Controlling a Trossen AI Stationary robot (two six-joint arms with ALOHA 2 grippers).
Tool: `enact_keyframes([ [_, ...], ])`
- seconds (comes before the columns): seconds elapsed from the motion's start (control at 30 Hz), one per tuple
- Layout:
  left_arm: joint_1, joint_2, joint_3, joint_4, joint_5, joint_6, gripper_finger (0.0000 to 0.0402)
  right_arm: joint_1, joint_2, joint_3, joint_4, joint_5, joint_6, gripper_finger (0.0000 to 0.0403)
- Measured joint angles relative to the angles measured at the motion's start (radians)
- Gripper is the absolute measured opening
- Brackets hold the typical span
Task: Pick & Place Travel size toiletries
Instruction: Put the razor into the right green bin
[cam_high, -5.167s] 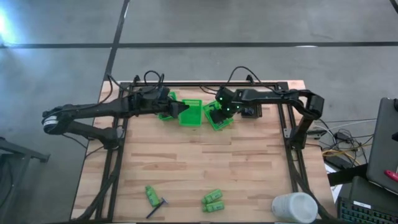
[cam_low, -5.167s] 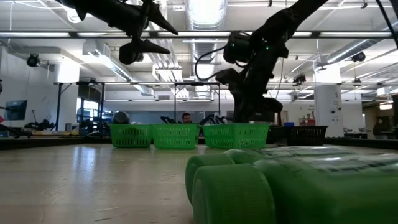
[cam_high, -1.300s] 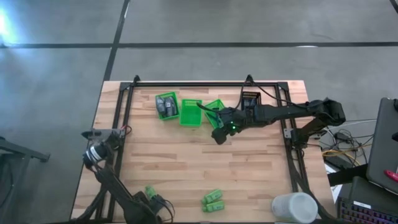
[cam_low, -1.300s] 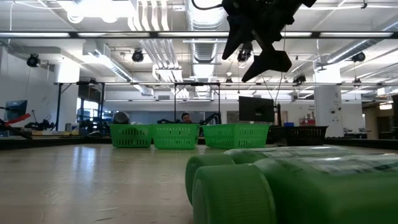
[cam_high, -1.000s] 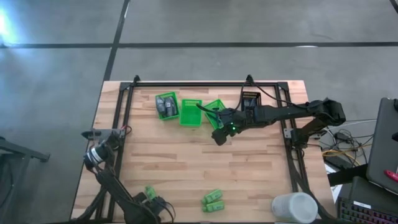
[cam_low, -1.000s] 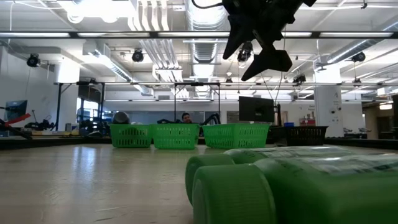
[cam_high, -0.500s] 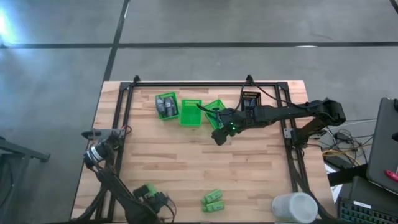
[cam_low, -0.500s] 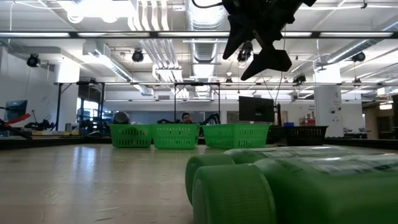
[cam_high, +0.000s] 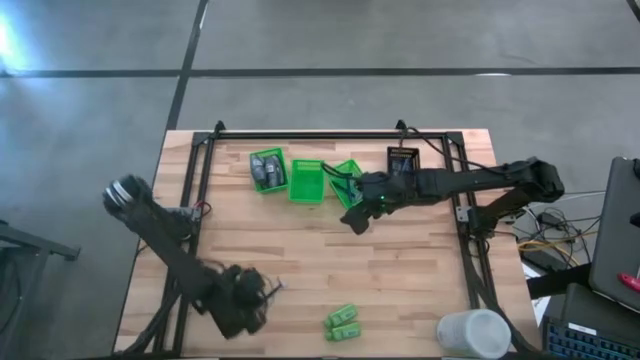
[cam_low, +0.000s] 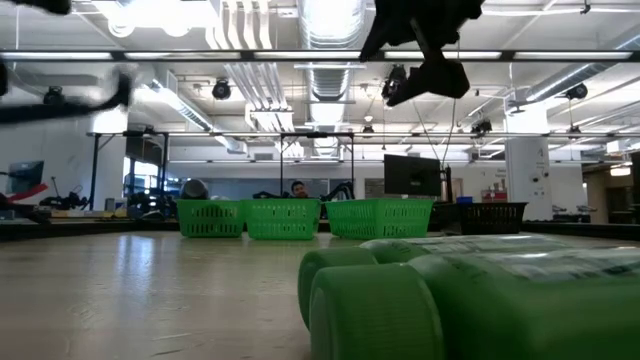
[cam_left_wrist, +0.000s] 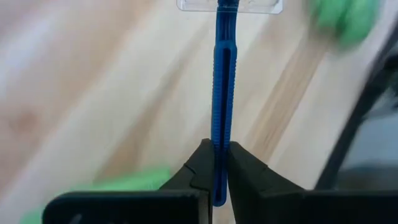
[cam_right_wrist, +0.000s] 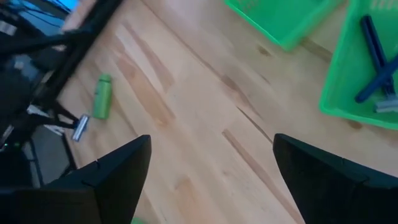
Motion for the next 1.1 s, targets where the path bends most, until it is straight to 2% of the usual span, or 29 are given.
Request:
enact_keyframes([
  [0.13,0.032,-0.183,-0.109,0.076,-0.177,0.021,0.0027,0.004,-0.016,0.000,0.079,0.005,0.000,0.0340],
  [0.3,0.128,-0.378,-0.188,0.159,-0.372,0.174,0.0028,0.013,-0.002,0.000,0.313,0.006,-0.012,0.0343],
  [0.43,0.259,-0.492,-0.228,0.362,-0.401,0.416,0.0028,0.012,0.021,0.000,0.472,0.005,-0.016,0.0335],
  [0.53,0.362,-0.543,-0.249,0.523,-0.327,0.587,0.0028,0.004,0.034,0.000,0.532,-0.001,-0.018,0.0327],
  [0.6,0.429,-0.563,-0.252,0.573,-0.255,0.642,0.0029,-0.001,0.038,0.000,0.538,-0.002,-0.019,0.0323],
  [0.9,0.651,-0.536,-0.252,0.719,0.104,0.724,0.0029,-0.002,0.047,0.000,0.687,-0.002,-0.090,0.0306],
  [1.1,0.729,-0.509,-0.252,0.831,0.243,0.748,0.0029,-0.002,0.047,0.000,0.710,-0.002,-0.097,0.0295],
])
